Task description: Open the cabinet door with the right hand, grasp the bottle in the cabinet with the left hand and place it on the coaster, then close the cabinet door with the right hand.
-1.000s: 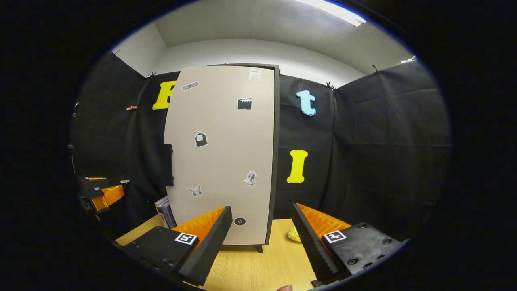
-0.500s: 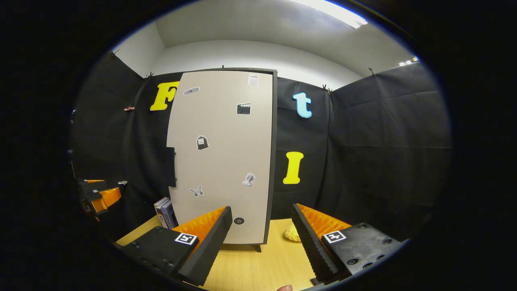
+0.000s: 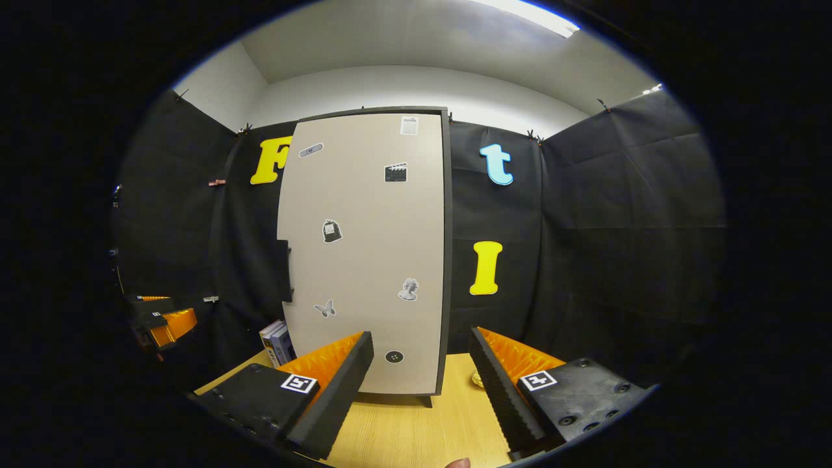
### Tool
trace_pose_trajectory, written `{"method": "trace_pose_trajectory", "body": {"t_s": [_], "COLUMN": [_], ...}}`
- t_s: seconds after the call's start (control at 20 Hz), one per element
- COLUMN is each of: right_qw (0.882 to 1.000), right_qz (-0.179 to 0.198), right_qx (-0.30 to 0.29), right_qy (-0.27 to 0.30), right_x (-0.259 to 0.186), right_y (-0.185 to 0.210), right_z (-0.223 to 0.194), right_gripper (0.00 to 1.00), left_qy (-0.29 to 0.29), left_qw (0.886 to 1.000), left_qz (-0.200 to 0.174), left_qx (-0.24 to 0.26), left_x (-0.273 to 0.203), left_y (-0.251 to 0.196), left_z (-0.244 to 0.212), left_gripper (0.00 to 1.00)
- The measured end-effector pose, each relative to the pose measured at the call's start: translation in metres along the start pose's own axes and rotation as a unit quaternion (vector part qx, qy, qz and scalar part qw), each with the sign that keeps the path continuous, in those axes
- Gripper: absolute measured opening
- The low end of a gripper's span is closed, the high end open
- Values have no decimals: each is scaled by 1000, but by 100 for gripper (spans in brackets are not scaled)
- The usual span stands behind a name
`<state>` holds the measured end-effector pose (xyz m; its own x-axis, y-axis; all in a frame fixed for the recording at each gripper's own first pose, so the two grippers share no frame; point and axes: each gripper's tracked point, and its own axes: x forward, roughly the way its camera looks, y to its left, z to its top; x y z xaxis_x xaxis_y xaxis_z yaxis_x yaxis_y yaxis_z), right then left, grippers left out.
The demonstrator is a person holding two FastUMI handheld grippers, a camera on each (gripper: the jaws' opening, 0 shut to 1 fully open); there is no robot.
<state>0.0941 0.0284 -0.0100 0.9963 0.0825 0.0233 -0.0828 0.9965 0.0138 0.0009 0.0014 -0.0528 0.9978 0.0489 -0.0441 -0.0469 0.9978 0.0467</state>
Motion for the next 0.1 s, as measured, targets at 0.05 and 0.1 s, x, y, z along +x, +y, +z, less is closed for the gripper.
{"method": "trace_pose_trajectory", "body": {"t_s": [0.05, 0.1], "right_qw": [1000, 1000], "right_qz": [5, 8], "right_qx": [2, 5], "right_qy": [-3, -5], "right_x": [3, 5], "right_y": [-4, -10], "right_z": [0, 0], "right_gripper": [97, 97], "left_qy": [-3, -4], "left_qw": [1000, 1000], "left_qz": [8, 17], "left_qx": [0, 0], "left_x": [-1, -3], "left_y": [-4, -8], "left_z": [2, 3], "left_gripper": [95, 95]}}
